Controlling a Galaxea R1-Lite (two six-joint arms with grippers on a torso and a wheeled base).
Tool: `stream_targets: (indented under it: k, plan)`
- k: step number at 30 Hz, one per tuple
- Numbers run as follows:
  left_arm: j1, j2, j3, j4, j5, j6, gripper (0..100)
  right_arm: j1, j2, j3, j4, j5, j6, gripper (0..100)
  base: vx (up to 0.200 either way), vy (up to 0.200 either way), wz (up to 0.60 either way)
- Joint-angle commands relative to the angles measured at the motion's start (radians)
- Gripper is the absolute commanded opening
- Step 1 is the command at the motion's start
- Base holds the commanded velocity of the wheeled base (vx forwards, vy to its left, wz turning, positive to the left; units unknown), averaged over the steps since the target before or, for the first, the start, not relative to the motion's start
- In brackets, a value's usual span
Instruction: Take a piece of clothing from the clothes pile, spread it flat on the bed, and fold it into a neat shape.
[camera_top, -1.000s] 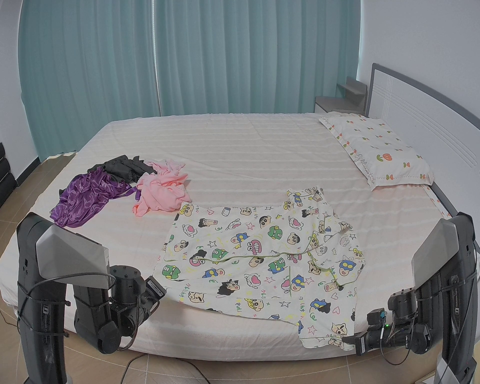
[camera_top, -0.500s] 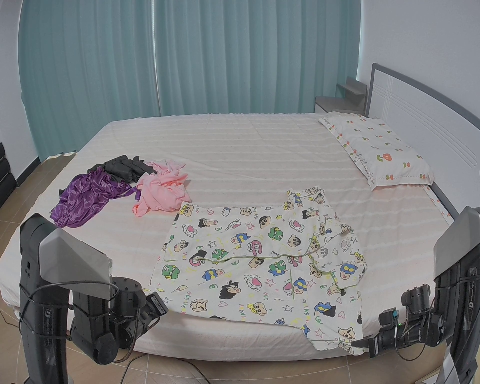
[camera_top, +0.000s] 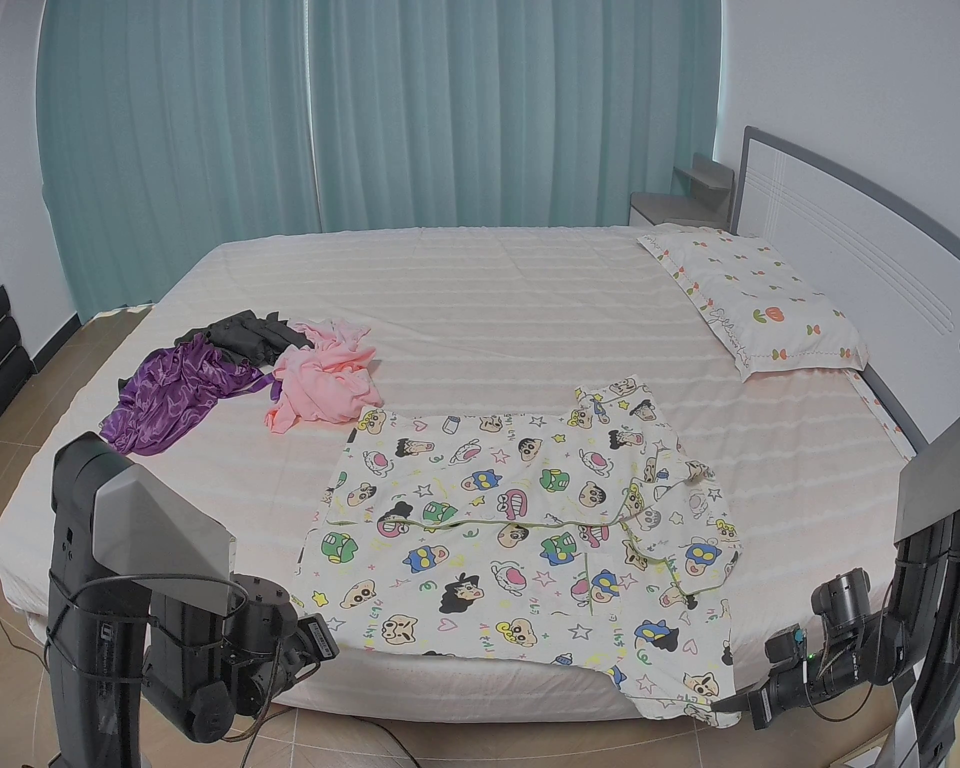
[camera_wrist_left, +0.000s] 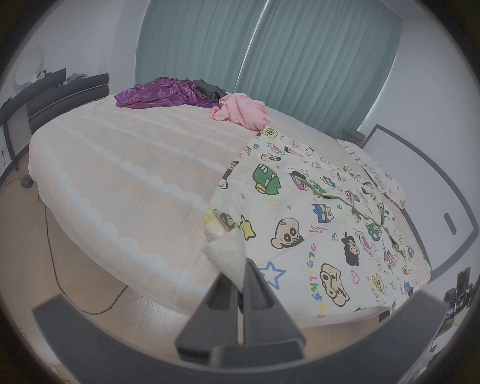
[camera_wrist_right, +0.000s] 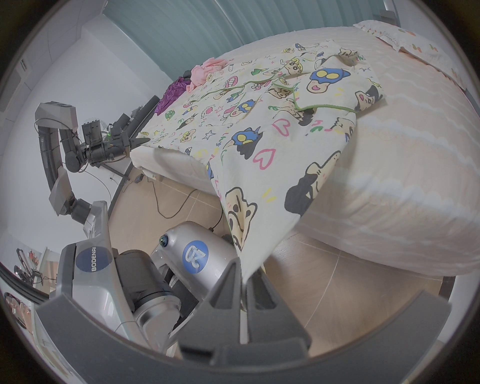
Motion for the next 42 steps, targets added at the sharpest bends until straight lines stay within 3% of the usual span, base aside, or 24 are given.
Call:
stream_targets:
  k: [1,5,14,22,27,30,34,37,42]
  plan:
    - [-0.007,0.013,0.008,-0.017,0.002,0.003,0,-0.001,-0.056,0.018,0.047,0.002,-0.021,0,0.0,0.0,0.0]
    - [-0.005,0.011,0.033,-0.017,0.0,0.051,0,0.001,-0.08,0.018,0.083,0.0,-0.027,0,0.0,0.0,0.0]
    - [-0.013,0.002,0.052,-0.017,0.002,0.061,0,0.006,-0.111,0.018,0.184,-0.001,-0.053,0,0.0,0.0,0.0]
    - [-0.013,-0.041,0.045,-0.017,-0.001,0.078,0,0.001,-0.154,0.018,0.171,0.006,-0.055,0,0.0,0.0,0.0]
    - [-0.008,-0.124,0.028,-0.01,-0.003,0.081,0,-0.034,-0.244,0.018,0.116,0.097,0.005,0,0.0,0.0,0.0]
    - [-0.005,-0.153,-0.012,0.044,-0.004,0.103,0,-0.04,-0.289,0.018,0.109,0.117,0.054,0,0.0,0.0,0.0]
    - [0.003,-0.22,-0.122,0.219,-0.004,0.107,0,-0.039,-0.355,-0.007,0.109,0.123,0.136,0,0.0,0.0,0.0]
    - [0.003,-0.271,-0.242,0.45,-0.006,0.103,0,-0.031,-0.37,-0.047,0.107,0.121,0.211,0,0.0,0.0,0.0]
    - [0.003,-0.309,-0.431,0.793,-0.009,0.069,0,-0.039,-0.367,-0.108,0.109,0.118,0.254,0,0.0,0.0,0.0]
